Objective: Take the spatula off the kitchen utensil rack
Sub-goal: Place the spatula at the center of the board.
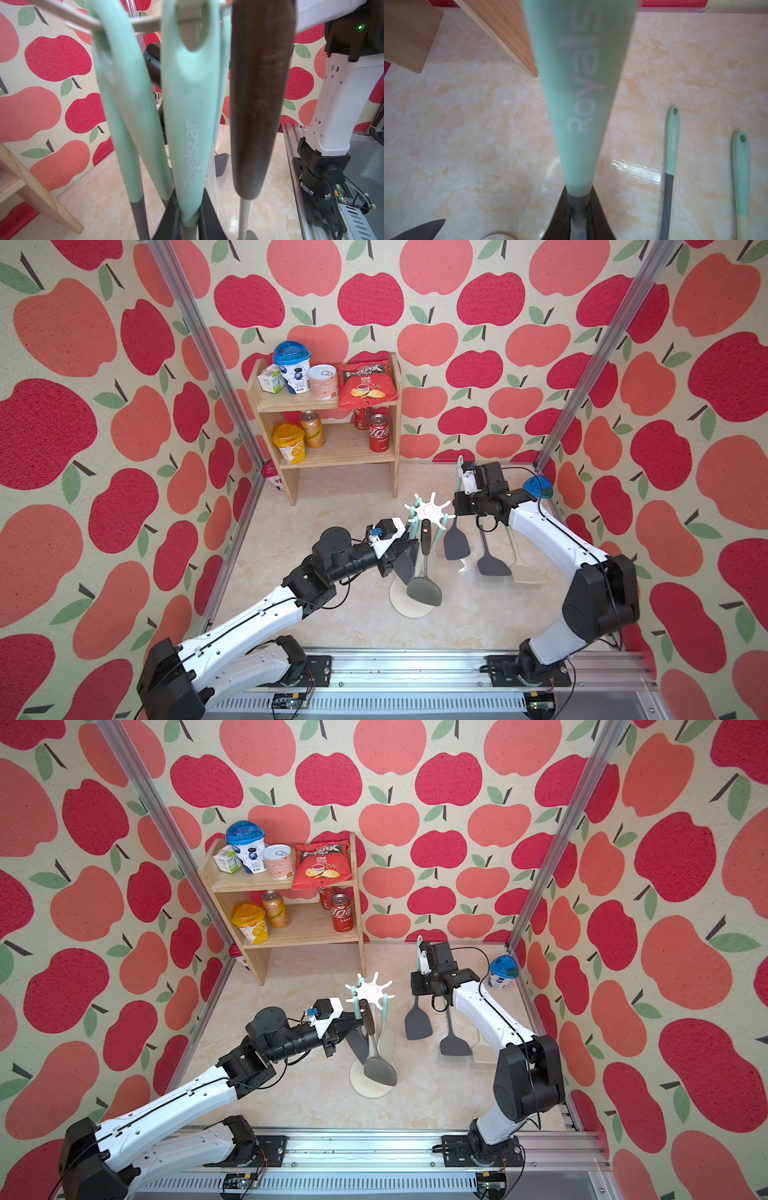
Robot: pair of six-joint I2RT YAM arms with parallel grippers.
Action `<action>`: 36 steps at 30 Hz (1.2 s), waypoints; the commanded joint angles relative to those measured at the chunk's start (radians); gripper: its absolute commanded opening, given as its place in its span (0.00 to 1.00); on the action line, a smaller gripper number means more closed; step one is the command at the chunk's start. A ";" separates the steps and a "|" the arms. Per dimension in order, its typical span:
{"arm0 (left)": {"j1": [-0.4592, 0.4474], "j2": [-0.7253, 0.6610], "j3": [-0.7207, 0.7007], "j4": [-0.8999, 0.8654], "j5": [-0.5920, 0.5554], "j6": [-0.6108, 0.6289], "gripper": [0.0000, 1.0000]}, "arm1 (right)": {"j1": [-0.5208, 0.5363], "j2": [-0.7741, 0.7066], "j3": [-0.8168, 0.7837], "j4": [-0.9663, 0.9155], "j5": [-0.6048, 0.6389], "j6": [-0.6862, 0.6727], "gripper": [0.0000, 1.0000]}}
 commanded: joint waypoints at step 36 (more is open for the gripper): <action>0.004 -0.005 -0.042 -0.121 -0.022 0.011 0.00 | -0.028 0.182 0.011 0.046 -0.053 0.019 0.00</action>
